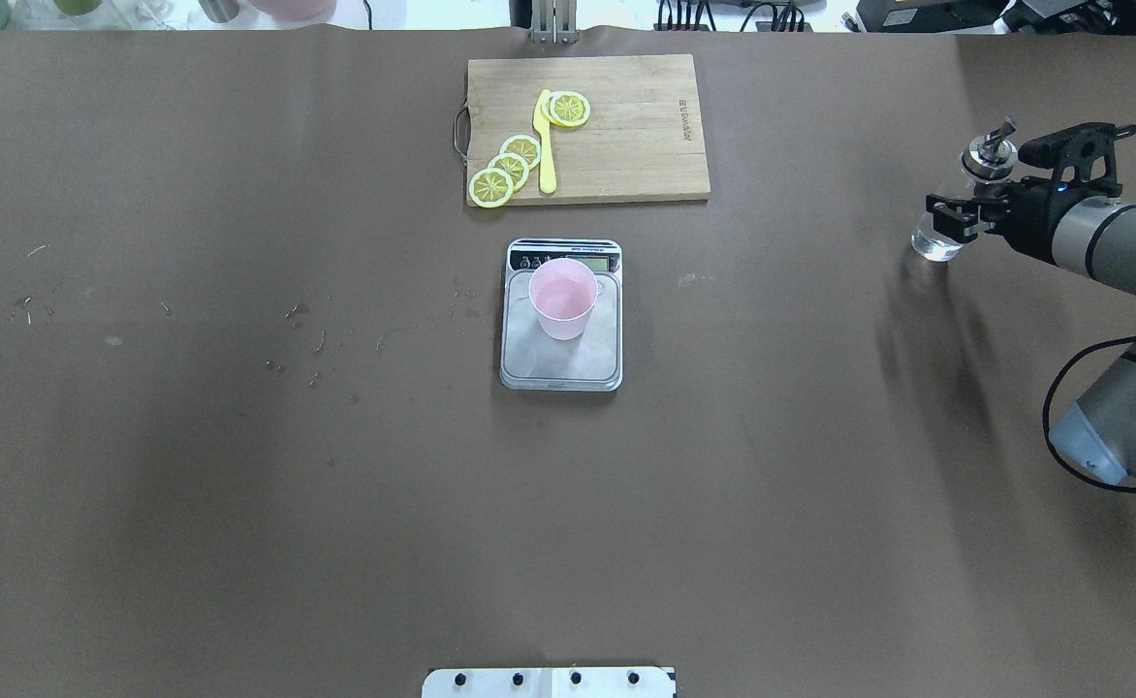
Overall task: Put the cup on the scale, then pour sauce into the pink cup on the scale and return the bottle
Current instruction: 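Move the upright sauce bottle toward the table edge farthest from the scale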
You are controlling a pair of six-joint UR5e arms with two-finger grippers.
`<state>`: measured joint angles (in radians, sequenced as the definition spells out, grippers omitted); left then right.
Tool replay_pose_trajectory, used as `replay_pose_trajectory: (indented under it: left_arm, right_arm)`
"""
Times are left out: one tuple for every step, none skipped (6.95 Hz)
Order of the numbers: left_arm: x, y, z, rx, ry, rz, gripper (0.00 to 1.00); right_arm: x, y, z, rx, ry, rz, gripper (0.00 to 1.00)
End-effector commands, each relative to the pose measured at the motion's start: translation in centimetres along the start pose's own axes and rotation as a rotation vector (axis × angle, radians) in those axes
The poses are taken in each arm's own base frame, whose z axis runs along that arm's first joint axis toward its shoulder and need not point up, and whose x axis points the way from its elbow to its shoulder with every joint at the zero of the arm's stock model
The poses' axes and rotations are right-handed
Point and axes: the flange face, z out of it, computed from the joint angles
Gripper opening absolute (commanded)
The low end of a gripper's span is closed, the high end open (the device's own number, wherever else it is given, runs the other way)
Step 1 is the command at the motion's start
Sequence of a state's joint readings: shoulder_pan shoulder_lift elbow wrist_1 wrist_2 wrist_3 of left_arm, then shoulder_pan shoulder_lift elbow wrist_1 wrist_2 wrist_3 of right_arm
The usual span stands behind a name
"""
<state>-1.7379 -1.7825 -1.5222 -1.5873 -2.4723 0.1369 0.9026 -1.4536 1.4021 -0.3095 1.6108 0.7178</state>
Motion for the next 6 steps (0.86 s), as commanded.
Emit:
replay_pose_trajectory:
  left_arm:
    - [-0.01, 0.0, 0.0, 0.0, 0.0, -0.001, 0.98]
    - [0.01, 0.0, 0.08, -0.002, -0.001, 0.001, 0.98]
    - [0.04, -0.01, 0.08, -0.001, 0.001, 0.0, 0.98]
    - [0.04, -0.02, -0.04, 0.001, 0.0, 0.001, 0.98]
    - [0.1, -0.03, 0.03, 0.0, 0.001, 0.002, 0.98]
    - [0.04, -0.02, -0.04, 0.001, 0.0, -0.001, 0.98]
  right_arm:
    - [-0.04, -0.03, 0.13, 0.005, -0.003, -0.009, 0.0]
    - [-0.14, -0.12, 0.21, 0.005, -0.005, -0.016, 0.0]
    - [-0.2, -0.17, 0.18, 0.005, -0.007, -0.016, 0.07]
    - [-0.24, -0.14, 0.18, 0.002, -0.01, -0.017, 0.24]
    - [-0.3, -0.18, 0.15, 0.002, -0.013, -0.017, 0.32]
    - [-0.25, -0.08, 0.12, -0.001, -0.014, -0.019, 0.38]
